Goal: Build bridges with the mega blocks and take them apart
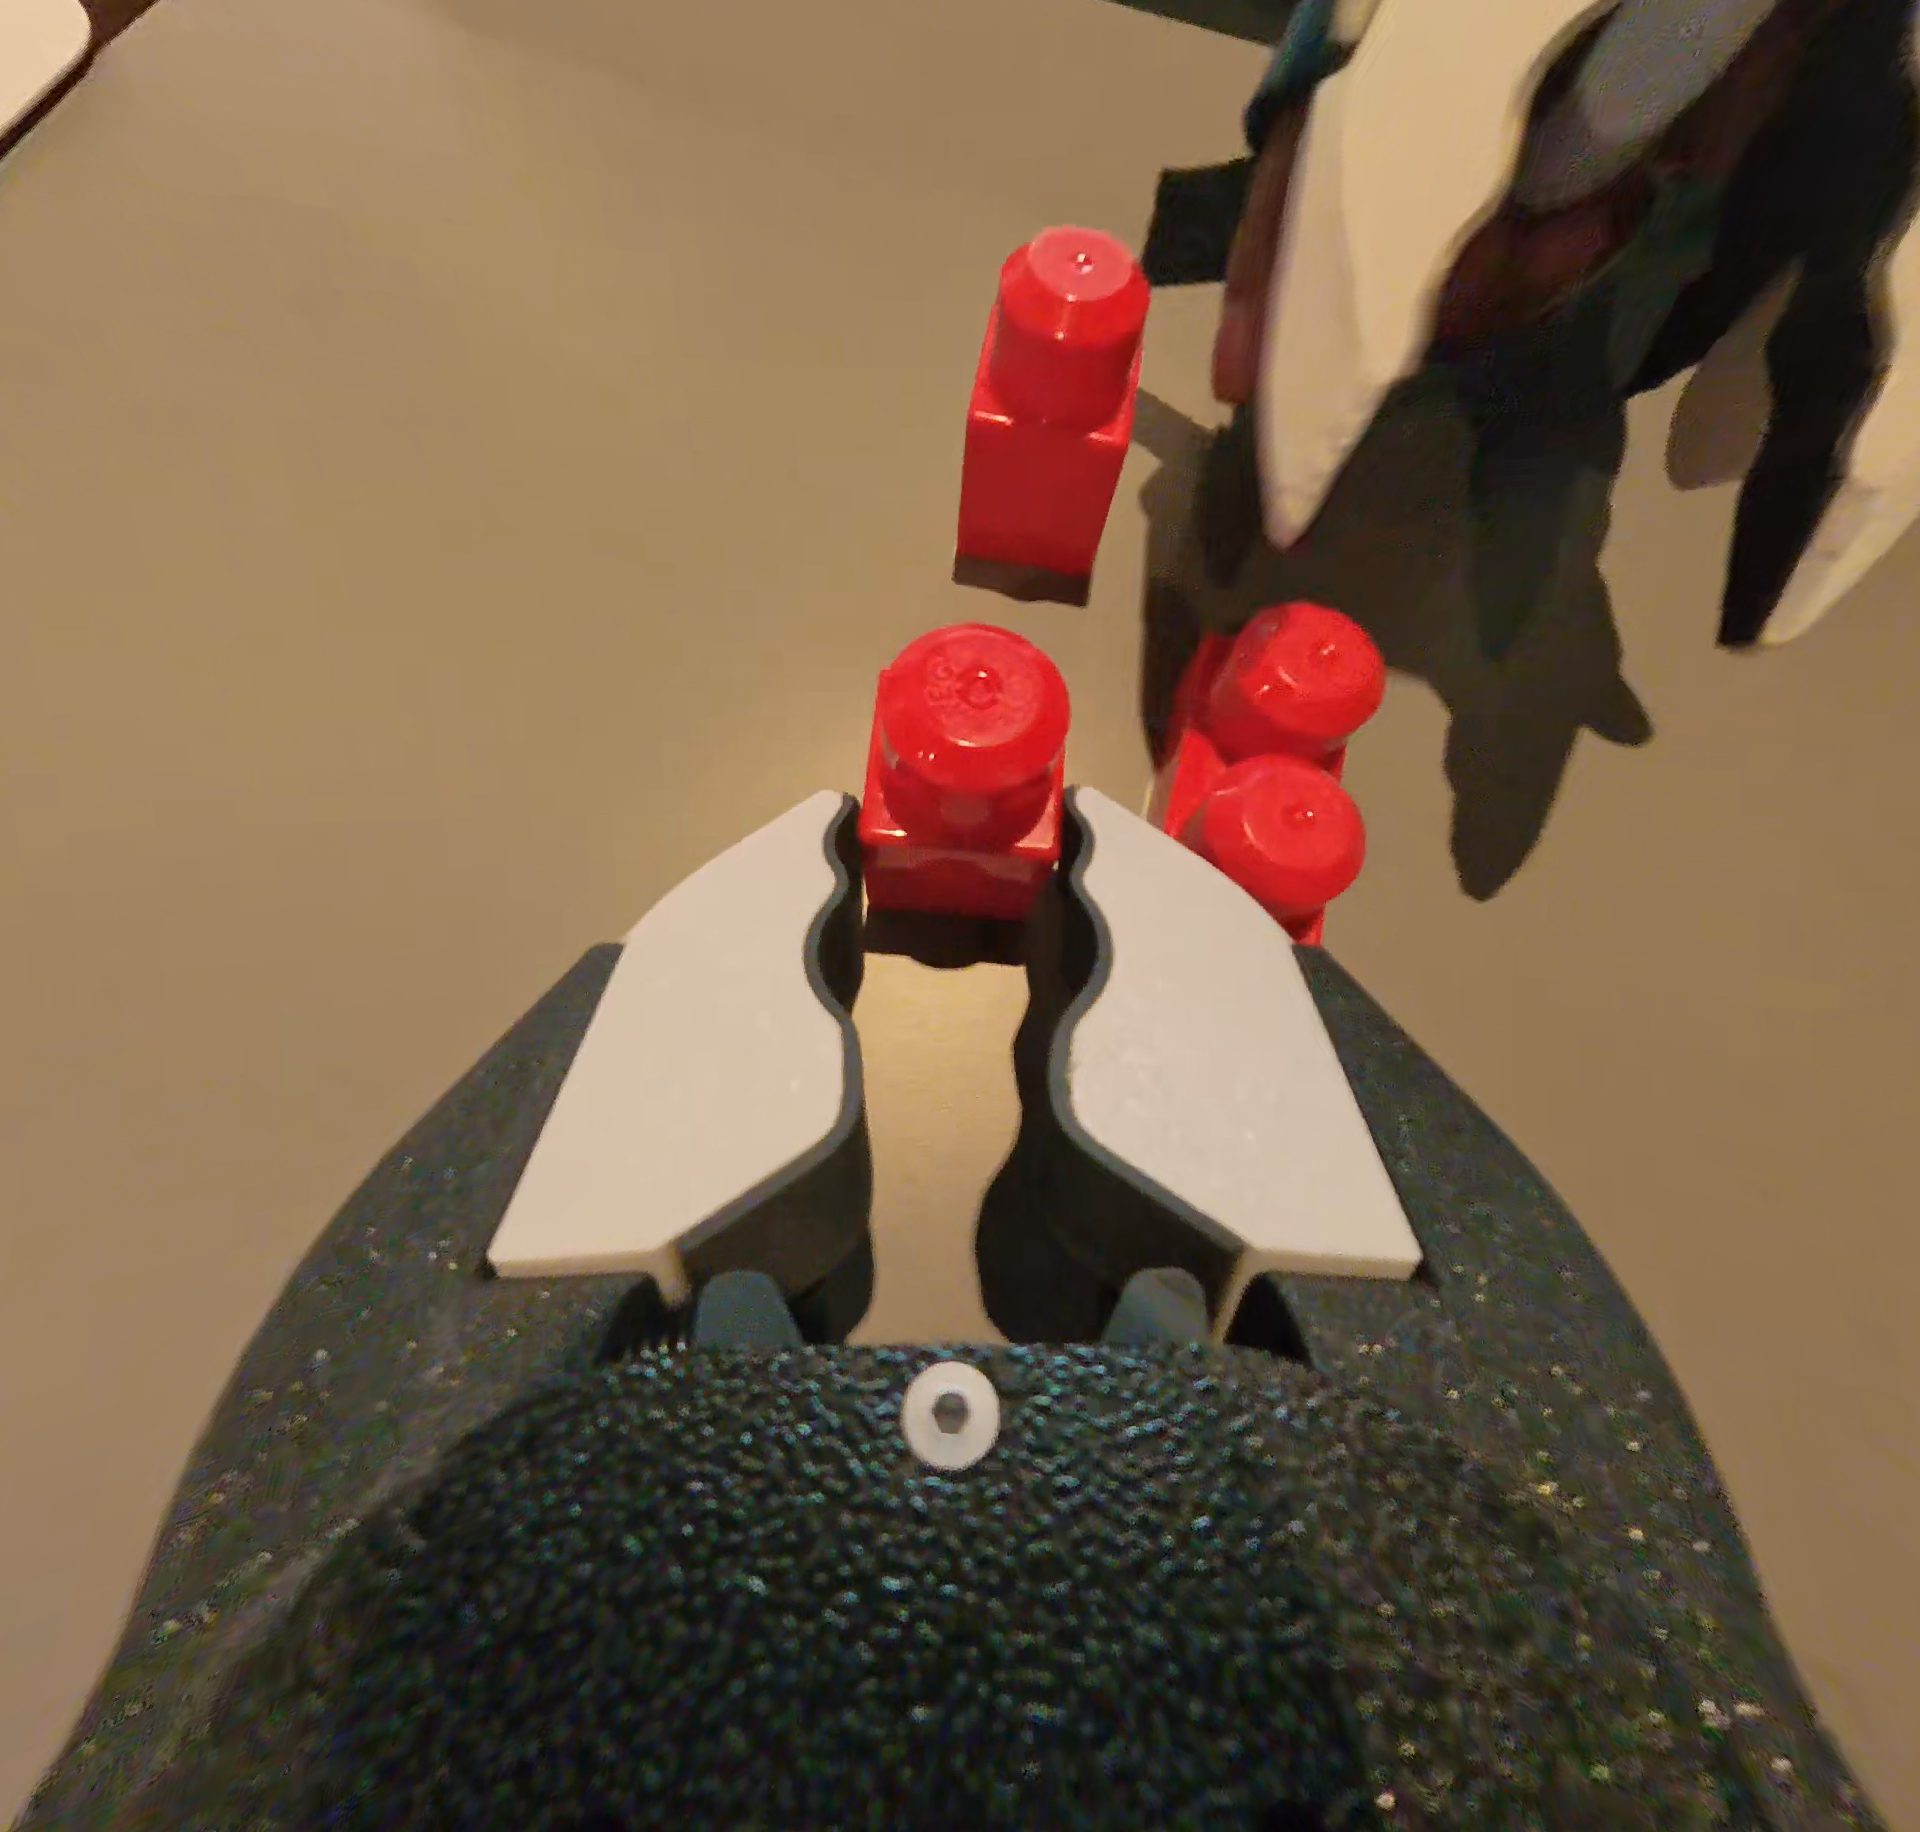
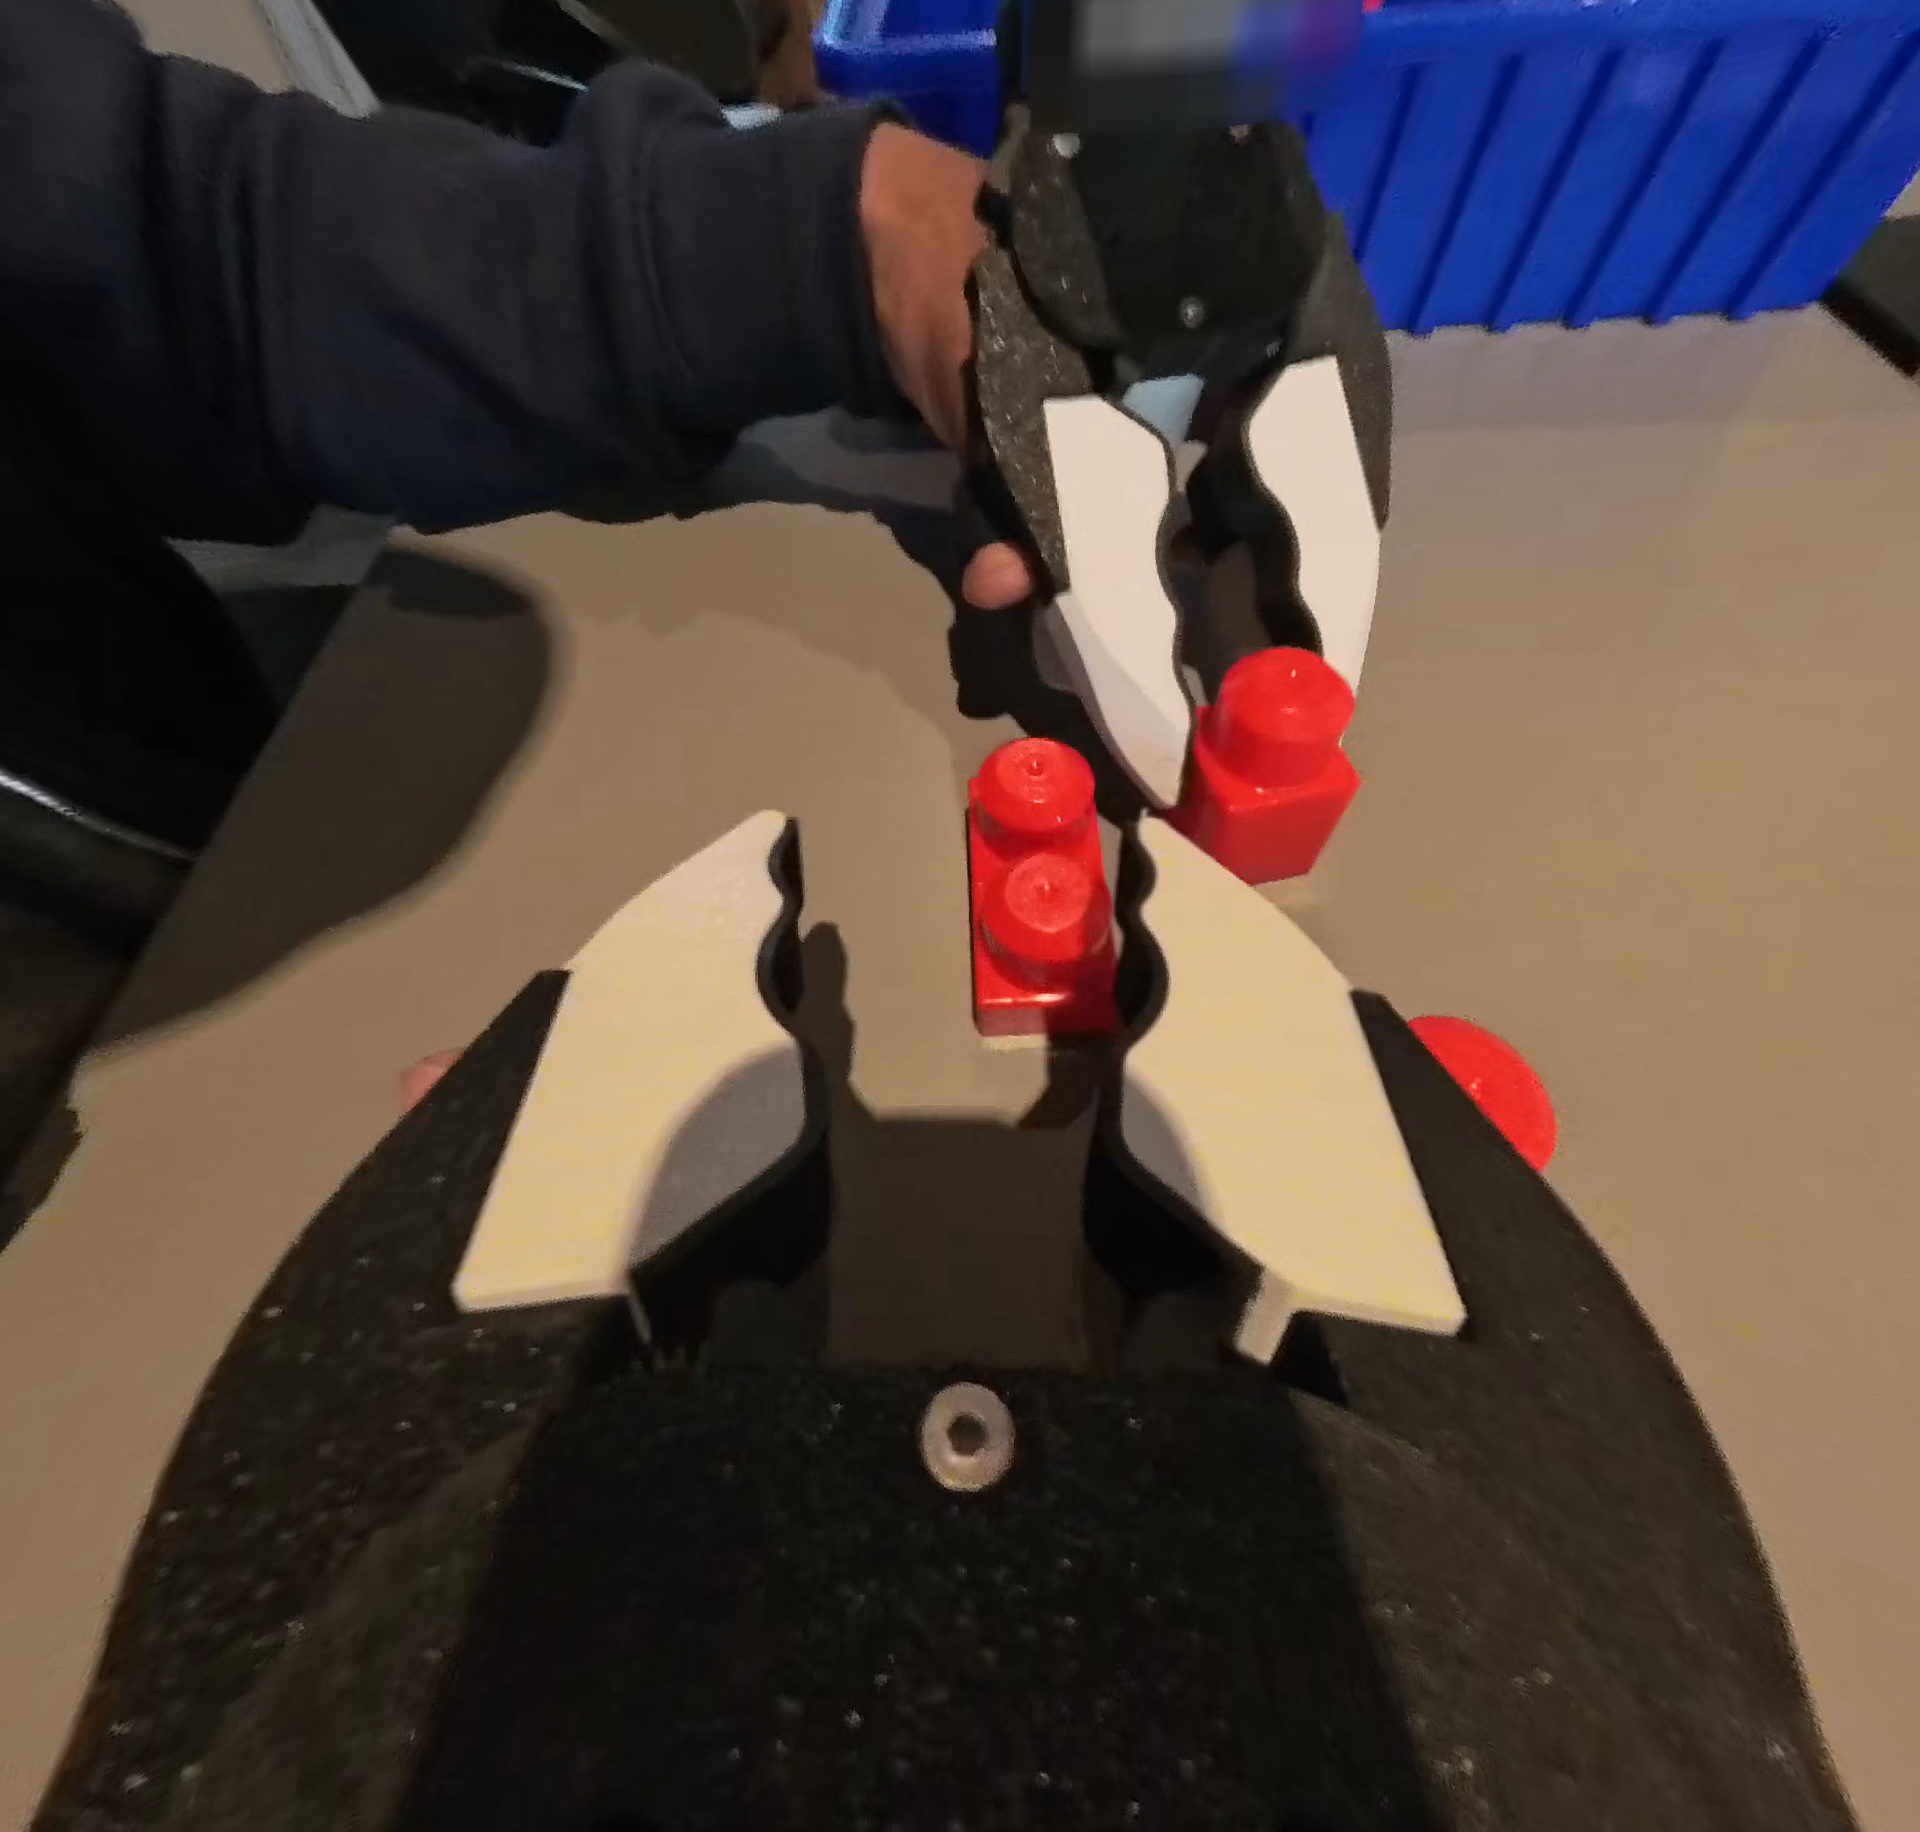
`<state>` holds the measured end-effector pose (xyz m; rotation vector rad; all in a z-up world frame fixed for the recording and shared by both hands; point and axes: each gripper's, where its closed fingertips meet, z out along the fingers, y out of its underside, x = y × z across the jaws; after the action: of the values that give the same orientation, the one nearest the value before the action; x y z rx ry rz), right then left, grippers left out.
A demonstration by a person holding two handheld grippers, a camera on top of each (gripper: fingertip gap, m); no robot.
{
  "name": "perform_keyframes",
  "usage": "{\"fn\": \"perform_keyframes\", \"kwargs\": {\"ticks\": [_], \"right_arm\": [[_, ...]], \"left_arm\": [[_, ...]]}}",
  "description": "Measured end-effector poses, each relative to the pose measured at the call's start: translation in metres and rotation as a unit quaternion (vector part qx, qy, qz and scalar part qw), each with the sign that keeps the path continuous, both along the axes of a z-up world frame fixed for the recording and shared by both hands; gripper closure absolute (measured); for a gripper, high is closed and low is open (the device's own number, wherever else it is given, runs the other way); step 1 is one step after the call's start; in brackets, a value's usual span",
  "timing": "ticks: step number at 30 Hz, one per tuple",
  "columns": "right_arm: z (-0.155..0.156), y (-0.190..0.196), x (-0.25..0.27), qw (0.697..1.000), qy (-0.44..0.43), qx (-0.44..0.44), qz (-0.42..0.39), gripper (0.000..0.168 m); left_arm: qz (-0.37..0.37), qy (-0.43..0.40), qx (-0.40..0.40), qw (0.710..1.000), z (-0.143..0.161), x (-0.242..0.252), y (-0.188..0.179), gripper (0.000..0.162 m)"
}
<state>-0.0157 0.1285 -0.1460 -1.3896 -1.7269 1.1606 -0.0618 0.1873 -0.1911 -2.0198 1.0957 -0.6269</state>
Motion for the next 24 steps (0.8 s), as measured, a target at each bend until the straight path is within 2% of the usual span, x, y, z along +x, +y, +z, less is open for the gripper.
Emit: {"fn": "perform_keyframes", "kwargs": {"ticks": [5,7,9,11,14,17,21,24], "right_arm": [[-0.040,0.004,-0.009,0.994,-0.099,0.051,-0.014,0.102],[-0.053,0.007,-0.010,0.987,-0.140,0.071,-0.025,0.108],[-0.062,0.008,-0.010,0.982,-0.171,0.076,-0.030,0.130],[-0.062,0.006,-0.010,0.982,-0.173,0.072,-0.024,0.131],[-0.059,0.000,-0.003,0.985,-0.165,0.054,0.000,0.131],[-0.040,0.000,0.014,0.992,-0.121,0.025,0.018,0.131],[-0.004,0.025,0.042,0.999,-0.051,0.009,-0.004,0.132],[0.009,0.051,0.059,0.998,-0.043,0.021,-0.042,0.132]], "left_arm": [[-0.018,0.000,-0.001,1.000,0.000,0.012,0.003,0.127],[-0.026,0.000,-0.003,1.000,0.000,0.017,0.005,0.127],[-0.030,-0.001,-0.005,1.000,0.000,0.019,0.007,0.127],[-0.035,-0.002,-0.007,0.999,0.000,0.020,0.008,0.127],[-0.038,0.000,-0.002,0.999,0.000,0.024,0.009,0.127],[-0.035,0.002,0.002,0.999,0.000,0.033,0.011,0.127],[-0.037,0.004,0.007,0.999,0.000,0.044,0.011,0.127],[-0.038,0.005,0.006,0.999,0.000,0.046,0.012,0.127]]}}
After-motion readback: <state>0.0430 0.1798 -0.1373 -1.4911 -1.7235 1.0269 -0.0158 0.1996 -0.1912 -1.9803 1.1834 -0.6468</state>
